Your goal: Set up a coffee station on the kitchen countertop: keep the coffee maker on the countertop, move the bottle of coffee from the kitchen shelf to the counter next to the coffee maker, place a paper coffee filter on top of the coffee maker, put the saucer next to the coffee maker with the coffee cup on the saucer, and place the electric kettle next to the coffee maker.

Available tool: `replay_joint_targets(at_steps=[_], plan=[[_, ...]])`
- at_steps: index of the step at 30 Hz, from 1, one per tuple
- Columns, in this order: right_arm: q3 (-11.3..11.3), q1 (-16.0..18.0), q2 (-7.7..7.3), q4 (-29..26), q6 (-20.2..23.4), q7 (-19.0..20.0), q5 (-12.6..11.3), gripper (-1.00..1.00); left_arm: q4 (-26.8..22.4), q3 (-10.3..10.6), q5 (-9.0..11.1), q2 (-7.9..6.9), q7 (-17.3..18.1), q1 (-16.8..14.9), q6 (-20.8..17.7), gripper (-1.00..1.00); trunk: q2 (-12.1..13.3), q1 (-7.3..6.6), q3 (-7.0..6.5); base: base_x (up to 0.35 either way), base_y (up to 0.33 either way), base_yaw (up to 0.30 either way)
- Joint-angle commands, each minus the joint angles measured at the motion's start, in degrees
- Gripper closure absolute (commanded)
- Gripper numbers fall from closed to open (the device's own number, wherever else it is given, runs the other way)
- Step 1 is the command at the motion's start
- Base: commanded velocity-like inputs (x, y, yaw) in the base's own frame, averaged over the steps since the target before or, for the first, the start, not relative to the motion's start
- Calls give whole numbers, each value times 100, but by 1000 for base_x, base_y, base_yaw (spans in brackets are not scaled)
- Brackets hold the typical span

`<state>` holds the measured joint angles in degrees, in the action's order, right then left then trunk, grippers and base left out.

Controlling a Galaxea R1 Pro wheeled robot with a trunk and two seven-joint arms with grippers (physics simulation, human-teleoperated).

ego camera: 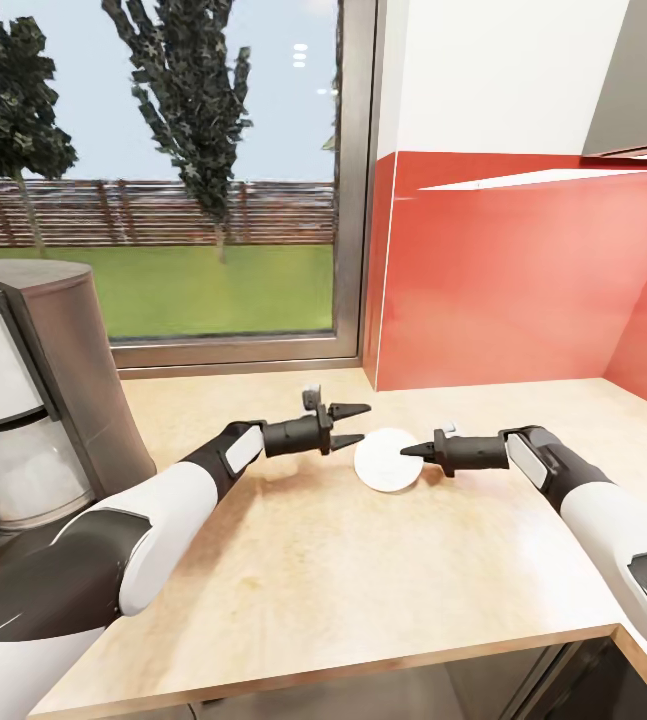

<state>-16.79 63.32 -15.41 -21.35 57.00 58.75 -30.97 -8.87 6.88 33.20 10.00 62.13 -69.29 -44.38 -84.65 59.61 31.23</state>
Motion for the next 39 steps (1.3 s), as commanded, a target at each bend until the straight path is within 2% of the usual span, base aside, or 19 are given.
replay_joint_targets(at_steps=[1,7,13,37,39], plan=[[-26,5,-6,-1,22,31,-14,100,3,42,47,0,93,-6,-26,-100,-3,0,6,0,0,0],[-14,5,-12,-1,22,31,-14,100,-1,38,47,0,248,-6,-19,-100,-3,0,6,0,0,0],[-5,5,-27,-2,21,31,-14,100,1,47,47,0,607,-6,-3,-100,-3,0,6,0,0,0],[-8,5,-50,-10,13,31,-14,100,8,76,47,0,677,-6,8,-100,-3,0,6,0,0,0],[-8,5,-50,-10,13,31,-14,100,8,76,47,0,677,-6,8,-100,77,-44,-30,0,0,0]])
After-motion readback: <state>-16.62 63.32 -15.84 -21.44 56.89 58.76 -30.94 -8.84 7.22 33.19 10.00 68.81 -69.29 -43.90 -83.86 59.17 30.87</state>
